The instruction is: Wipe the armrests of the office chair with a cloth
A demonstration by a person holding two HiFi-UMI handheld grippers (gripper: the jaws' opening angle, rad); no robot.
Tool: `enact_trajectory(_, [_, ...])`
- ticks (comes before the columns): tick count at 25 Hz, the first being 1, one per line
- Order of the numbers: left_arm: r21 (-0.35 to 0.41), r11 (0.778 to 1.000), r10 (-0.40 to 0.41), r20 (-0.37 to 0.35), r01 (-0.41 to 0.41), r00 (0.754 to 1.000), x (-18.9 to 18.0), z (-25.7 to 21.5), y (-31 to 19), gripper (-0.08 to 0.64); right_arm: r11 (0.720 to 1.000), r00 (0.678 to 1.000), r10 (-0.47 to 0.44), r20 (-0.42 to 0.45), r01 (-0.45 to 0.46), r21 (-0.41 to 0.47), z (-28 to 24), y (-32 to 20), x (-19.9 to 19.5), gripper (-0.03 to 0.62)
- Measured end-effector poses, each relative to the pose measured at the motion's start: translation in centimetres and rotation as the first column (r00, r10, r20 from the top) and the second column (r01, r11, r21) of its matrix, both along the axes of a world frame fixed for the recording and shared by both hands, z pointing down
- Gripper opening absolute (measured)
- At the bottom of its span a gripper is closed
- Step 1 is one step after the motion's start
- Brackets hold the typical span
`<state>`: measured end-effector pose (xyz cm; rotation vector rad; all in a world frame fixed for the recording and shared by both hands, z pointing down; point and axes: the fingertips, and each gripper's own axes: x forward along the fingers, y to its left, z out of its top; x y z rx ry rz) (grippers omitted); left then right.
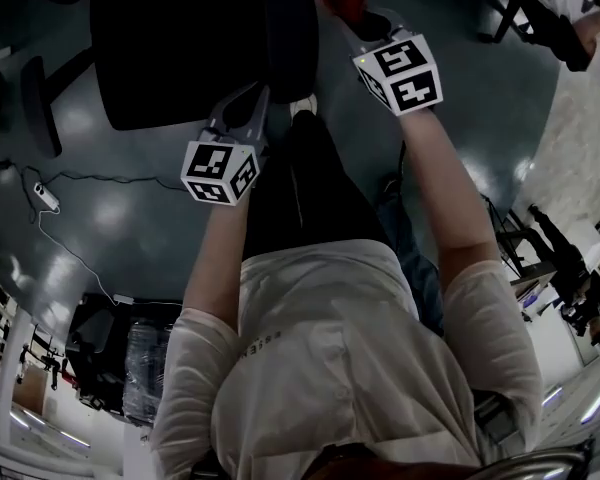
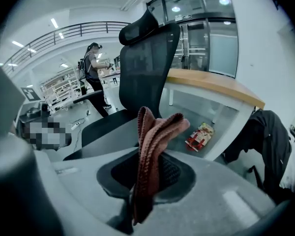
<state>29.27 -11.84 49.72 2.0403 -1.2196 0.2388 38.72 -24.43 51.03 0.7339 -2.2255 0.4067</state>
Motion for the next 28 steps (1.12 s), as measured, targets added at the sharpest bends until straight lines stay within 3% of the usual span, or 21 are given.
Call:
enact_trajectory(6, [-0.033, 0.999, -0.027, 0.007, 0.027, 1.000, 0.0, 1.4, -0.9, 0.017, 0.991, 0.991, -0.132, -0.027, 0.132, -0.001, 2.7, -3.3, -3.1, 0.046])
enact_trajectory(11, [-0.083, 0.995, -0.064, -0.009, 0.063, 0.998, -0.2, 2.6, -0.3, 0.017, 0.970, 0.970, -0.241, -0.017, 0.241, -0.021, 3.5, -2.2, -4.0, 0.044])
enact_trajectory(16, [-0.061, 0.996, -0.065, 0.003, 0.065, 0.998, -0.7, 2.7, -0.4, 0.017, 0.945, 0.946, -0.324, -0.018, 0.322, -0.063, 3.9, 0.9, -3.8, 0.046])
enact_trajectory(22, [-0.035, 0.999, -0.023, 0.015, 0.023, 1.000, -0.6, 2.7, -0.7, 0.017, 0.935, 0.937, -0.348, -0.021, 0.345, -0.076, 3.9, 5.3, -2.9, 0.046])
enact_trajectory(28, [-0.014, 0.998, 0.056, 0.023, -0.055, 0.998, -0.4, 2.7, 0.0, 0.017, 0.949, 0.955, -0.296, 0.004, 0.294, -0.109, 4.2, 10.1, -2.9, 0.046])
